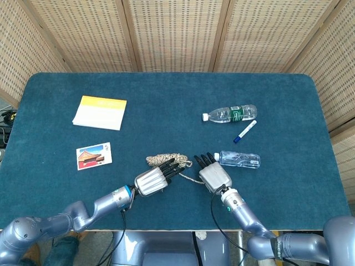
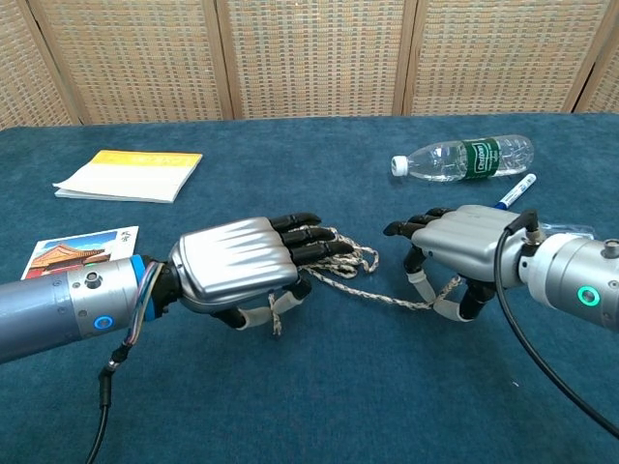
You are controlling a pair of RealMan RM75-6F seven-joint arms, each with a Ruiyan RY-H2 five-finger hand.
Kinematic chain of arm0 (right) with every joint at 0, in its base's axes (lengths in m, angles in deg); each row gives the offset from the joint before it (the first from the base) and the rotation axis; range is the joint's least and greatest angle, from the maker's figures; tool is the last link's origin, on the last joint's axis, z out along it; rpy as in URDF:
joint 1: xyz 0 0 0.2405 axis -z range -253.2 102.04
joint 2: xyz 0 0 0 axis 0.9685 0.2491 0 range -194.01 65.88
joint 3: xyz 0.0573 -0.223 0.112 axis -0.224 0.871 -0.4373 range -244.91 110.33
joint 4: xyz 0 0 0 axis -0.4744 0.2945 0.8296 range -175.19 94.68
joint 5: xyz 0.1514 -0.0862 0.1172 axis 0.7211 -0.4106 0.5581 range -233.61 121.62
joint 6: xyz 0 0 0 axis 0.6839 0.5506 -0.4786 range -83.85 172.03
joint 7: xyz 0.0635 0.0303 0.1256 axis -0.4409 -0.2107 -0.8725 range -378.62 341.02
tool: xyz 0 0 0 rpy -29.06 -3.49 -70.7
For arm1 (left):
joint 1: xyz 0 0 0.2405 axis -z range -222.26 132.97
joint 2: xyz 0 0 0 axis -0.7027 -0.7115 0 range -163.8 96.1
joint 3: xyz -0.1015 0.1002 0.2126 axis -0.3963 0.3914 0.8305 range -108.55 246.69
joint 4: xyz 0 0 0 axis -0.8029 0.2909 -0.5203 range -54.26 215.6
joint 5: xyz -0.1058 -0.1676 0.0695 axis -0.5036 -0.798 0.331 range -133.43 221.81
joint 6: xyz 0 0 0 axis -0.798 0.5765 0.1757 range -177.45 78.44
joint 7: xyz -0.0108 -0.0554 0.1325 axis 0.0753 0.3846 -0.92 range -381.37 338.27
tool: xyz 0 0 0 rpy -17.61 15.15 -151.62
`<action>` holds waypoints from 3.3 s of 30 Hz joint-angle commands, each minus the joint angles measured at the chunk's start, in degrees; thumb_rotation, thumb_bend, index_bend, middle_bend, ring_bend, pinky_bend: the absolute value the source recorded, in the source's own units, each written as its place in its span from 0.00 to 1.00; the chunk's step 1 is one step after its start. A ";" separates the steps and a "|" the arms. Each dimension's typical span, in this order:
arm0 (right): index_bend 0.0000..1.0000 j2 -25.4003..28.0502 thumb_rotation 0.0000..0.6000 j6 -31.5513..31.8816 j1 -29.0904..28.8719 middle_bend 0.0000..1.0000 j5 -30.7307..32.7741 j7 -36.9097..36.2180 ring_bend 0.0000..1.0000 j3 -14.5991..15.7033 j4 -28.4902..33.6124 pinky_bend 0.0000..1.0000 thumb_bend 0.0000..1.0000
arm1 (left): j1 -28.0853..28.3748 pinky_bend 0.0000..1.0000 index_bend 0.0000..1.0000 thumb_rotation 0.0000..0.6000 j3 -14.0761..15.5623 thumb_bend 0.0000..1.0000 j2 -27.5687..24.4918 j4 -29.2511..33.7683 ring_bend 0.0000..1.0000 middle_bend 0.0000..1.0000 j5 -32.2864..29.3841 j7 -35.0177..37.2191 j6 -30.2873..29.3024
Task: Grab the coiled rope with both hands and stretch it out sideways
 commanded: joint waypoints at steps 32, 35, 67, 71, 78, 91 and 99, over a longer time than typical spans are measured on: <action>0.61 7.07 1.00 4.36 3.53 0.00 2.01 0.40 0.00 0.15 -0.80 0.00 0.43 | -14.26 0.00 0.75 1.00 3.92 0.47 -16.14 -8.77 0.00 0.00 -0.47 15.29 -18.78; 0.61 8.01 1.00 4.33 4.34 0.00 1.78 -1.41 0.00 0.11 -1.54 0.00 0.43 | -15.26 0.00 0.75 1.00 3.83 0.47 -16.17 -10.85 0.00 0.00 -0.96 17.14 -19.25; 0.28 12.97 1.00 3.67 8.37 0.00 -0.35 -6.31 0.00 0.35 -1.31 0.00 0.21 | -19.27 0.00 0.30 1.00 3.28 0.22 -13.81 -22.98 0.00 0.00 -2.33 25.64 -20.83; 0.01 13.50 1.00 3.53 8.80 0.00 -1.58 -8.96 0.00 -0.20 -0.61 0.00 0.01 | -19.76 0.00 0.00 1.00 2.65 0.00 -14.39 -21.65 0.00 0.00 -3.25 26.85 -20.86; 0.00 16.45 1.00 8.57 11.56 0.00 -10.16 -17.19 0.00 -0.74 2.38 0.00 0.00 | -21.46 0.00 0.00 1.00 -2.20 0.00 -21.22 -8.29 0.00 0.00 -8.71 29.81 -22.89; 0.00 23.58 1.00 22.79 20.55 0.00 -25.66 -28.63 0.00 1.74 5.95 0.00 0.00 | -31.15 0.00 0.00 1.00 -3.98 0.00 -40.05 32.10 0.00 0.00 -20.16 20.60 -22.68; 0.00 23.73 1.00 32.00 27.89 0.00 -31.44 -27.31 0.00 4.63 6.17 0.00 0.00 | -39.41 0.00 0.00 1.00 -0.63 0.00 -40.27 38.91 0.00 0.00 -20.31 13.38 -28.50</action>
